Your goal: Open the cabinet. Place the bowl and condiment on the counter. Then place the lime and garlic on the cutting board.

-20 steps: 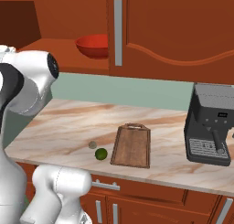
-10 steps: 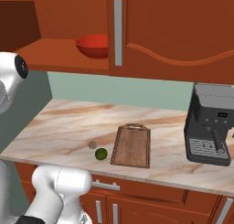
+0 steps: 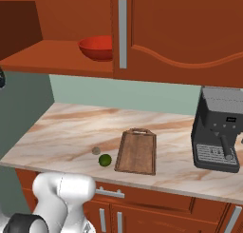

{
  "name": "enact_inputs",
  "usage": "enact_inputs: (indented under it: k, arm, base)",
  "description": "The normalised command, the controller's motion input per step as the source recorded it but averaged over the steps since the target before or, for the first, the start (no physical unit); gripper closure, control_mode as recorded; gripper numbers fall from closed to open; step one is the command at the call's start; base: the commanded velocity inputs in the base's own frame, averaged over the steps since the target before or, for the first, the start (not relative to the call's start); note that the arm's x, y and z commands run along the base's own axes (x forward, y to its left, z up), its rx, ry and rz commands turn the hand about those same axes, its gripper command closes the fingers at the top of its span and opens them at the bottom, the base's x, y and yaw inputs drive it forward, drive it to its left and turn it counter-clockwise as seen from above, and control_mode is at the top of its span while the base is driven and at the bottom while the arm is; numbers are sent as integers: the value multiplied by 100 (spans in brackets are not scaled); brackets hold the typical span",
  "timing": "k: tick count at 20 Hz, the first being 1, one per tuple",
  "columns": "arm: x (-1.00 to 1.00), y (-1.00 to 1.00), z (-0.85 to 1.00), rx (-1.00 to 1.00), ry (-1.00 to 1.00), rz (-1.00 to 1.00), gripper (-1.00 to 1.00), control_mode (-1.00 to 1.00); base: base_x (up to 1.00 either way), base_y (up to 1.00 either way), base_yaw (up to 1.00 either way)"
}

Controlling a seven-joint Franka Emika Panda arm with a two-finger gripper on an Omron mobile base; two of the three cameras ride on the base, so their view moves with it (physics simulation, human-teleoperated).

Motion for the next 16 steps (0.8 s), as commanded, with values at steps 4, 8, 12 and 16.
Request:
enact_inputs:
  k: [4, 8, 12, 16]
  arm:
    - [-35, -37, 23, 7, 1, 0, -100, -100]
    - [-22, -100, 18, 9, 0, -4, -100, -100]
    - [0, -100, 1, 1, -3, -9, -100, -100]
    - [0, -99, 0, -2, -24, -14, -100, -100]
  base:
    - [0, 0, 0]
    - [0, 0, 0]
    - [0, 0, 0]
    - [0, 0, 0]
